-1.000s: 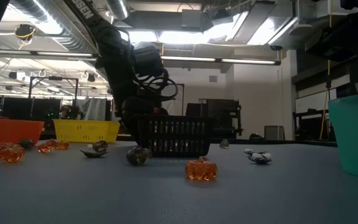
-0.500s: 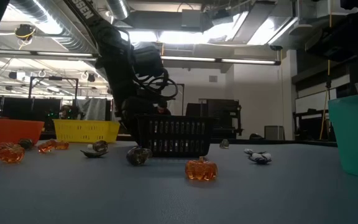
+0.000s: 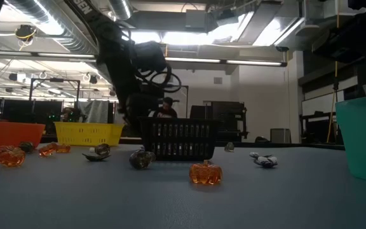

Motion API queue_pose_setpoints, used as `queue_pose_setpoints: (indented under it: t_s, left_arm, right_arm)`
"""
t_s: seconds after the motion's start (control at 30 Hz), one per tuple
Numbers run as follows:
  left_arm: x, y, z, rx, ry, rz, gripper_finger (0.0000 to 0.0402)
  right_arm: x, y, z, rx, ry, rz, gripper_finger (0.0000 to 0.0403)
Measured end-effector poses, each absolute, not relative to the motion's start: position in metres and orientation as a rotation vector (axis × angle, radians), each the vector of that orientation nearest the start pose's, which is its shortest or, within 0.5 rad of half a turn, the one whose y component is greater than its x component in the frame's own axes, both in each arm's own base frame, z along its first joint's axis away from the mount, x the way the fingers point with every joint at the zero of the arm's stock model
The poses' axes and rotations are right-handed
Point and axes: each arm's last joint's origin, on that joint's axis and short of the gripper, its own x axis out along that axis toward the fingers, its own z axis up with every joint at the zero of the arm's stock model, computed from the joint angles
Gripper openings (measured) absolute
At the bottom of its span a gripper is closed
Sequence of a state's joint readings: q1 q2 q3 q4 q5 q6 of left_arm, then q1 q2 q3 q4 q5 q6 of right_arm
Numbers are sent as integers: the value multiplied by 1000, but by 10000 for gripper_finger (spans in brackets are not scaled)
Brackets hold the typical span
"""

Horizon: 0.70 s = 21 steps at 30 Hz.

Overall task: Sort Halloween decoration
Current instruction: Put the violet witch hat toy into the top yellow bin

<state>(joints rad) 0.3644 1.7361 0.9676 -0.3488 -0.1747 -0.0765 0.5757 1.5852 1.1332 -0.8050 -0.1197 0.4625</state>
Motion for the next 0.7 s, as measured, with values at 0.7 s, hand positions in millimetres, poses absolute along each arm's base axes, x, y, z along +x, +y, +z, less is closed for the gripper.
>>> queue_pose_setpoints:
  t_s: [0.7]
  left_arm:
    - [299,123,153,-199,1092,505,103]
  right_arm:
    - [250,166,223,98,1347,297,166]
